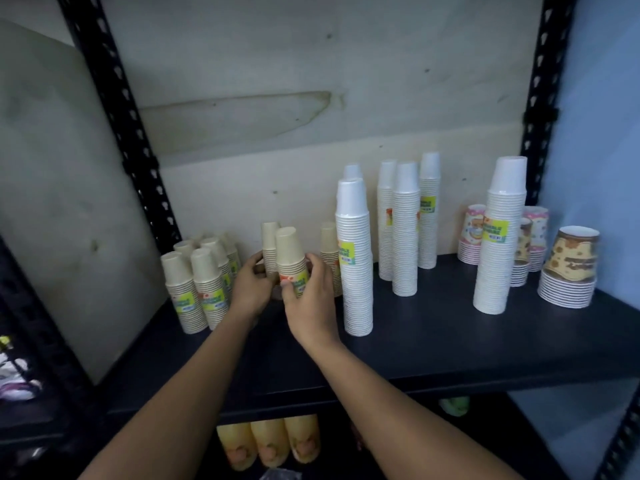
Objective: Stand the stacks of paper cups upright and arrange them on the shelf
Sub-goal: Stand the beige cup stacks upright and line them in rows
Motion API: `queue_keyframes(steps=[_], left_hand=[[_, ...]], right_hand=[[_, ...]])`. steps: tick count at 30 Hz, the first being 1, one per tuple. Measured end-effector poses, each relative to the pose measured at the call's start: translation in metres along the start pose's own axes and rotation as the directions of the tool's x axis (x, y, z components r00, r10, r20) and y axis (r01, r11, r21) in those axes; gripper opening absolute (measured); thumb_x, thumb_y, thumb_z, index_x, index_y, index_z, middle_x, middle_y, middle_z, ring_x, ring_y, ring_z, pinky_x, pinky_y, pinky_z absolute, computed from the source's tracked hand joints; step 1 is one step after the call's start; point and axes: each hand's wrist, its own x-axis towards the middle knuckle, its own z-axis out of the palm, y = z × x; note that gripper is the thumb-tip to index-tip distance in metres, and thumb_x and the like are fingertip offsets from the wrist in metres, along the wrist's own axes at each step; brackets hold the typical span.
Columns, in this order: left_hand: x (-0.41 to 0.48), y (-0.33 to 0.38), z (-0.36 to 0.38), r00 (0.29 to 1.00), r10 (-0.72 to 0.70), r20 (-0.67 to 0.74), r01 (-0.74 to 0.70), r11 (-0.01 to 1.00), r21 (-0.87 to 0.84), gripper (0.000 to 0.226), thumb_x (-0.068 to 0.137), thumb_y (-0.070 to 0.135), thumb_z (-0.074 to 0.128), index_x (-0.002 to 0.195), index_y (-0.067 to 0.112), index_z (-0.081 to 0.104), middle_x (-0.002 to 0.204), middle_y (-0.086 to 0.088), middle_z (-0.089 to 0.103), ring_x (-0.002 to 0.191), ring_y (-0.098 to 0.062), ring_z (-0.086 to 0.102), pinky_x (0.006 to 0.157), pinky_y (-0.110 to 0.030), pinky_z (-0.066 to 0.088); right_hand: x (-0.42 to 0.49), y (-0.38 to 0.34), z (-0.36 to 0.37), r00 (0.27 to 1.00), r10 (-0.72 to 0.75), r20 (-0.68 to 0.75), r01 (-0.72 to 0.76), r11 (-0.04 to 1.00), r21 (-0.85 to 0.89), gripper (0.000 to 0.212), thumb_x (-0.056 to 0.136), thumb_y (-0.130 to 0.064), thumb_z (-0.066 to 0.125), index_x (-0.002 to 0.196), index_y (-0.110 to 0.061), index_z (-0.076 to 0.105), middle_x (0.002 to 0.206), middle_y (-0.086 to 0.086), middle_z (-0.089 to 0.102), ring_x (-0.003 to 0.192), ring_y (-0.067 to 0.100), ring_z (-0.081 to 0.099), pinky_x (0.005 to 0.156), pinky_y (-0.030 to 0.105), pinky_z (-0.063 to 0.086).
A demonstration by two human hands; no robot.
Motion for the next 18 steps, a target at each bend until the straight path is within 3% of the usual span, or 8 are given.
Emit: queue_keyframes(steps=[3,7,9,16,18], left_hand=[[-0.02,0.012,-0.011,1.0,0.007,-0.007,-0.007,1.0,-0.007,0.054,0.089,0.007,0.073,0.14,0.013,0.054,0.124,-0.005,0.069,0.112,-0.018,0.067,0.098,-0.037,0.055],[-0.052,0.026,-0.025,0.999,0.033,-0.011,-0.033,0.999,-0.037,0.054,0.088,0.006,0.075,0.138,0.011,0.056,0.122,-0.005,0.07,0.106,-0.008,0.067,0.08,-0.014,0.054],[-0.07,0.031,-0.035,0.999,0.039,-0.018,-0.04,0.999,-0.028,0.053,0.087,0.005,0.076,0.137,0.012,0.057,0.119,0.0,0.07,0.103,-0.001,0.065,0.076,-0.01,0.053],[-0.112,0.027,-0.093,0.994,-0.002,-0.112,0.004,1.0,0.015,0.064,0.085,0.008,0.079,0.143,0.014,0.052,0.123,-0.002,0.067,0.103,-0.006,0.065,0.088,-0.029,0.056],[-0.121,0.023,-0.111,0.989,-0.011,-0.148,0.015,0.999,0.031,0.063,0.084,0.008,0.08,0.142,0.013,0.054,0.118,0.0,0.068,0.1,-0.004,0.065,0.088,-0.026,0.057]], right_hand=[[-0.008,-0.011,-0.008,1.0,-0.022,0.007,0.022,1.0,-0.014,0.056,0.09,-0.02,0.069,0.14,-0.01,0.045,0.135,0.006,0.05,0.122,0.02,0.05,0.105,0.027,0.041],[-0.02,-0.026,-0.018,0.999,-0.042,0.003,0.042,0.999,-0.003,0.056,0.09,-0.025,0.071,0.139,-0.011,0.047,0.134,0.005,0.052,0.12,0.017,0.051,0.098,0.021,0.039],[-0.029,-0.032,-0.021,0.999,-0.046,0.002,0.046,0.999,0.018,0.057,0.089,-0.028,0.072,0.139,-0.014,0.047,0.133,0.003,0.053,0.119,0.016,0.052,0.096,0.021,0.041],[-0.055,-0.049,-0.019,0.997,-0.03,0.064,0.026,0.998,0.061,0.057,0.091,-0.024,0.073,0.141,-0.012,0.048,0.132,0.003,0.054,0.11,0.005,0.048,0.088,0.016,0.037],[-0.063,-0.054,-0.013,0.995,-0.021,0.095,0.014,0.997,0.075,0.056,0.091,-0.024,0.072,0.14,-0.012,0.048,0.132,0.003,0.053,0.106,0.003,0.047,0.086,0.014,0.037]])
